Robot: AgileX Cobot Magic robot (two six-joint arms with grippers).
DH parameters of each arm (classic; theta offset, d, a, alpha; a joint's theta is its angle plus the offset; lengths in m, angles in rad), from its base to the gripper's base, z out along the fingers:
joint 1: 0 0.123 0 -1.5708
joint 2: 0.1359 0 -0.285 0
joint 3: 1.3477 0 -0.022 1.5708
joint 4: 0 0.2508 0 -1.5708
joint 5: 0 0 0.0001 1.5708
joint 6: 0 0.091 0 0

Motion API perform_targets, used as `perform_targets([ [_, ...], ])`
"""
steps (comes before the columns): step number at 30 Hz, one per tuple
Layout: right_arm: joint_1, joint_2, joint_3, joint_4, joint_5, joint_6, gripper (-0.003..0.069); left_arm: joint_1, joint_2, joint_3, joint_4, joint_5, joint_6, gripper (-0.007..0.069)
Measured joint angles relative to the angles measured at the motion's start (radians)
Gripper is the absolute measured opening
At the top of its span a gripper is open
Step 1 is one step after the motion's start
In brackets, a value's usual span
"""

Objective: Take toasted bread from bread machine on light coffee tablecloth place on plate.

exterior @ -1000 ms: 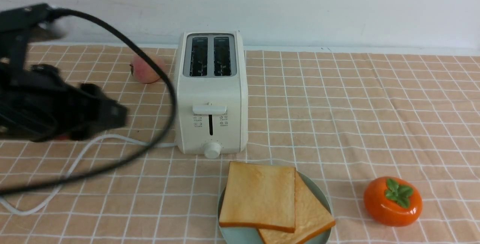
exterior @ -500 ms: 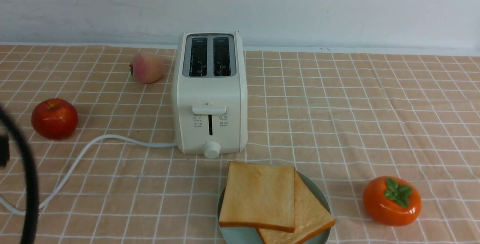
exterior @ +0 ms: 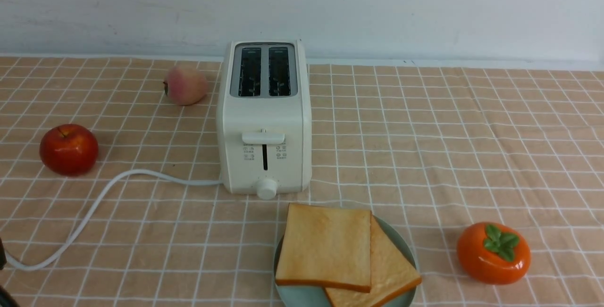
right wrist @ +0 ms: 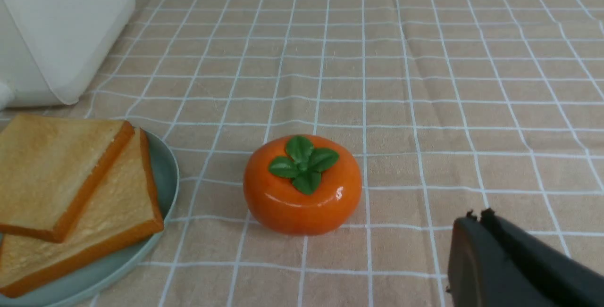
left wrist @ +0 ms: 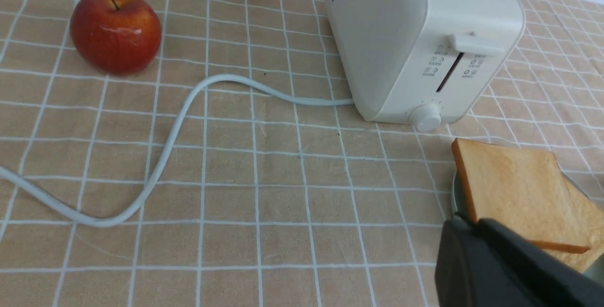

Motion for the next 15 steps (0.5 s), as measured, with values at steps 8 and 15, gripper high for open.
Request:
perform_targets([
  [8, 0.0, 0.0, 0.04, -0.002, 0.0, 0.0, -0.0014, 0.0, 0.0, 0.0, 0.0, 0.0, -0.001, -0.0014],
  [15, 0.0, 0.0, 0.054, -0.002, 0.0, 0.0, -0.0008, 0.0, 0.0, 0.0, 0.0, 0.0, -0.001, -0.0014],
])
